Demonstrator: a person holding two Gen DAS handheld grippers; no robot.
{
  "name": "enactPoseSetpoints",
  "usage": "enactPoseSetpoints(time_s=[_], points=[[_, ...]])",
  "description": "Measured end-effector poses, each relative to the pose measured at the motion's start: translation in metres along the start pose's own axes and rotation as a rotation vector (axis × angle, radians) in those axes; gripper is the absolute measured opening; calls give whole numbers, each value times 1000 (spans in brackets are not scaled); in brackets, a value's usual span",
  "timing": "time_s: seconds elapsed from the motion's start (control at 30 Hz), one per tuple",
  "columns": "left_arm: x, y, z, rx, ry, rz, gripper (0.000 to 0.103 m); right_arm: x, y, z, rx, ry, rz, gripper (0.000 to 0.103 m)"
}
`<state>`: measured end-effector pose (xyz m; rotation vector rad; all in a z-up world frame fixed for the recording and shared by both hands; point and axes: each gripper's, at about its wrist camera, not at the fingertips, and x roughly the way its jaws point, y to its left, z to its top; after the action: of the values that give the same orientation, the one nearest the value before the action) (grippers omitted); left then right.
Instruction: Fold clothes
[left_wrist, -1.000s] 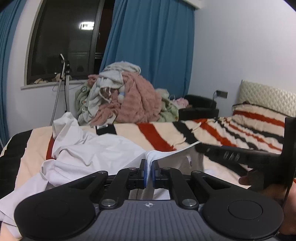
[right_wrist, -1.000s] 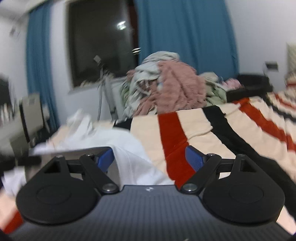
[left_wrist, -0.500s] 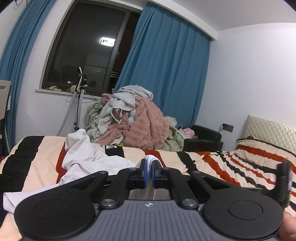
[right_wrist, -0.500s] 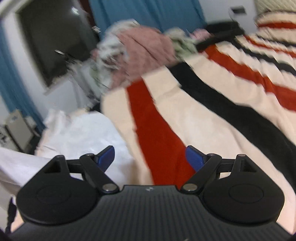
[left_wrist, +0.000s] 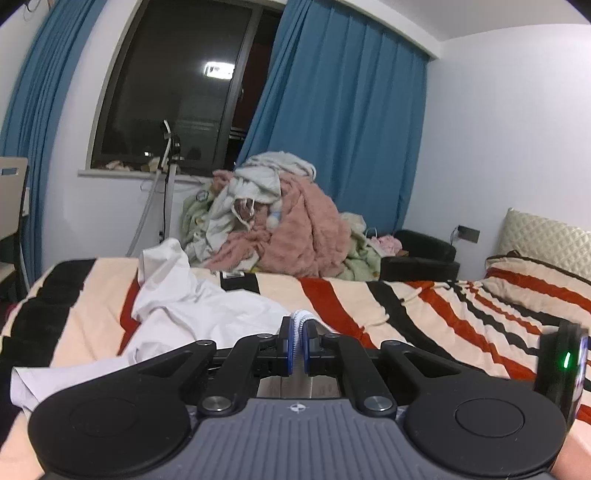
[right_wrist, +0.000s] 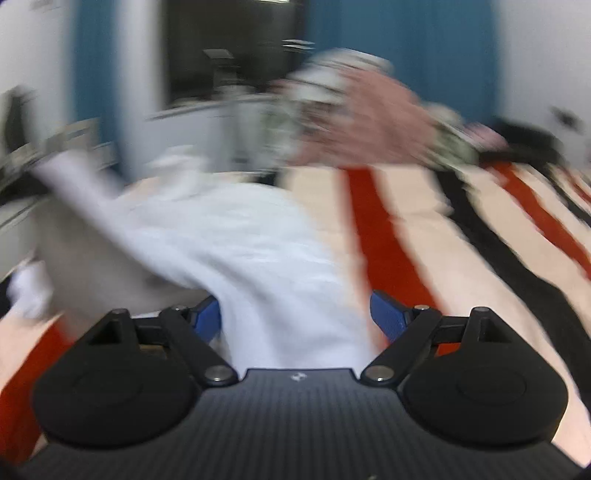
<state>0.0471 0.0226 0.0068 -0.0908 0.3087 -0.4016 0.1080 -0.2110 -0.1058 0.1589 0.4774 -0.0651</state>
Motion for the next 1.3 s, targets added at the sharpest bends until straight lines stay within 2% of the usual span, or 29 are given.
enactPoseSetpoints(time_s=[0.13, 0.23, 0.33, 0.5, 0.53, 0.6, 0.67, 0.73, 0.8, 1.0, 1.07, 1.1, 1.23, 1.3], points=[[4, -10, -7, 42, 16, -3, 5, -11, -41, 20, 178, -33, -14, 85], [2, -14, -9, 51, 8, -3, 5, -25, -60, 24, 246, -10, 26, 85], [-2, -12, -6, 33, -18, -5, 5, -27, -67, 22, 239, 58, 22, 85], [-11, -5, 0, -10, -43, 21, 5, -6, -61, -9, 187, 296, -1, 85], [-13, -3, 0, -21, -36, 30, 5, -5, -58, -12, 179, 305, -23, 85], [-14, 3, -2, -50, -6, 50, 5, -15, -50, -9, 141, 219, -105, 85], [-14, 10, -7, -86, 46, 75, 5, -40, -43, 2, 109, 30, -150, 85], [-12, 16, -13, -120, 104, 80, 5, -63, -37, 12, 97, -125, -113, 85], [-10, 22, -20, -147, 163, 86, 6, -78, -28, 15, 55, -215, -89, 85], [6, 26, -39, -128, 299, 88, 13, -88, -11, 18, -36, -257, -63, 85], [15, 18, -45, -80, 325, 94, 33, -90, -12, 20, -25, -263, -49, 85], [19, 13, -48, -54, 336, 99, 47, -91, -14, 20, -18, -265, -45, 85], [35, -6, -61, 67, 360, 144, 49, -90, -21, 21, 7, -264, -31, 85], [43, -10, -67, 114, 364, 217, 50, -89, -23, 20, 13, -274, -32, 85]])
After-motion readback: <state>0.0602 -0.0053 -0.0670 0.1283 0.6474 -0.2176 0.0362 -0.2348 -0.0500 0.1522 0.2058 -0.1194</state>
